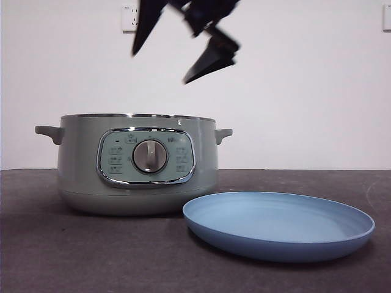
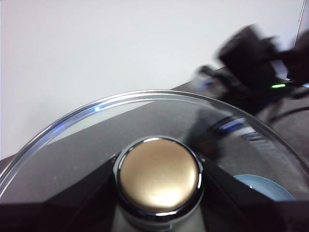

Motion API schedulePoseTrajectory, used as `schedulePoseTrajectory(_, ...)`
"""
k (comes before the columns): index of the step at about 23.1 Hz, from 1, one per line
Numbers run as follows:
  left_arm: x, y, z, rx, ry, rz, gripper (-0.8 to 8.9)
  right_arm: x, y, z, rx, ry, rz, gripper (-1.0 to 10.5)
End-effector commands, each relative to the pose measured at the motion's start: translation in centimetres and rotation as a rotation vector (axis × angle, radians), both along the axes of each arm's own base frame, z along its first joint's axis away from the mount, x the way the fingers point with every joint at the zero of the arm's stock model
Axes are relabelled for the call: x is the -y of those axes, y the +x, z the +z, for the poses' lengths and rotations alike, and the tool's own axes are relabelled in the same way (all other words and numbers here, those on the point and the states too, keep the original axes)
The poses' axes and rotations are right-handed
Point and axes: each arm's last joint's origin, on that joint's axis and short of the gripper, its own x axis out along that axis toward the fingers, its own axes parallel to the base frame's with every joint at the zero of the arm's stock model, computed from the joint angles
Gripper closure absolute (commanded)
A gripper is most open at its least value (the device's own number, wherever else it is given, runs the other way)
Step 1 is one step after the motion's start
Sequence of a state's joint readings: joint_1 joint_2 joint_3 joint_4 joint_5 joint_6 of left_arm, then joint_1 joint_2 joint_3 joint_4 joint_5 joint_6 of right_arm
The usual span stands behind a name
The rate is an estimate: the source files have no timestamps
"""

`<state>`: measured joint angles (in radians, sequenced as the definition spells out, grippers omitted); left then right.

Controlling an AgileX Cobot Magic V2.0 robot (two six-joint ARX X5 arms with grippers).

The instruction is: Take the corn out from the steamer,put the corn on the plate,close the lid

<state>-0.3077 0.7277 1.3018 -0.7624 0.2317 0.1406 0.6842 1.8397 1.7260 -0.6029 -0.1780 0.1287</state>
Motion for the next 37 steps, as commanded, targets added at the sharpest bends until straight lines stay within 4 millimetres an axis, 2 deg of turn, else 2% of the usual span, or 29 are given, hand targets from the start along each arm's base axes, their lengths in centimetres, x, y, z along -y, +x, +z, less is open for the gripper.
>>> schedulePoseTrajectory(1,-0.4,-1.1,1.0,0.069,-0.037,-0.002,8.22,-2.4,1.8,-1.2,-0.006,-0.05,0.007,3.2)
schedulePoseTrajectory(4,-0.5,-1.5,0.7,0.048,-0.03,-0.002,8.22,-4.4,3.5,-3.7,-0.031,-0.094,-0.001,3.2)
schedulePoseTrajectory(8,-0.5,-1.5,0.5,0.023,-0.022,-0.004,8.22,-5.5,4.6,-7.7,-0.081,-0.16,-0.013,3.2)
schedulePoseTrajectory(16,-0.5,-1.5,0.4,0.02,-0.021,-0.006,8.22,-6.8,5.2,-11.9,-0.138,-0.212,0.002,3.3)
schedulePoseTrajectory(19,-0.5,-1.5,0.4,0.02,-0.021,-0.005,8.22,-7.0,5.3,-13.0,-0.155,-0.226,0.004,5.3)
schedulePoseTrajectory(20,-0.5,-1.5,0.4,0.019,-0.021,-0.005,8.22,-7.0,5.3,-13.0,-0.157,-0.226,0.004,6.6)
schedulePoseTrajectory(21,-0.5,-1.5,0.4,0.015,-0.02,-0.005,8.22,-7.0,5.3,-13.0,-0.159,-0.221,0.01,8.6)
schedulePoseTrajectory(22,-0.5,-1.5,0.3,0.01,-0.018,-0.005,8.22,-7.1,5.3,-13.0,-0.157,-0.216,0.014,9.7)
schedulePoseTrajectory(24,-0.5,-1.5,0.3,0.008,-0.018,-0.005,8.22,-7.3,5.1,-12.6,-0.153,-0.196,0.028,9.6)
schedulePoseTrajectory(25,-0.5,-1.5,0.3,0.006,-0.017,-0.005,8.22,-7.2,5.1,-12.0,-0.142,-0.18,0.032,9.6)
schedulePoseTrajectory(27,-0.5,-1.5,0.3,0.006,-0.017,-0.005,8.22,-6.9,4.7,-9.5,-0.094,-0.141,0.03,9.6)
schedulePoseTrajectory(29,-0.5,-1.5,0.3,0.006,-0.017,-0.005,8.22,-5.8,3.5,-4.6,-0.011,-0.081,0.017,9.6)
schedulePoseTrajectory(31,-0.5,-1.6,0.3,0.005,-0.017,-0.006,8.22,-3.5,1.4,1.1,0.086,-0.048,-0.033,9.6)
schedulePoseTrajectory(33,-0.5,-1.6,0.3,0.005,-0.017,-0.006,8.22,-0.3,-1.8,6.1,0.158,-0.096,-0.079,9.6)
schedulePoseTrajectory(35,-0.5,-1.6,0.3,0.005,-0.017,-0.008,8.22,2.6,-4.7,9.3,0.196,-0.14,-0.11,9.6)
schedulePoseTrajectory(37,-0.5,-1.6,0.3,0.002,-0.016,-0.009,8.22,4.6,-6.7,11.0,0.212,-0.166,-0.143,9.6)
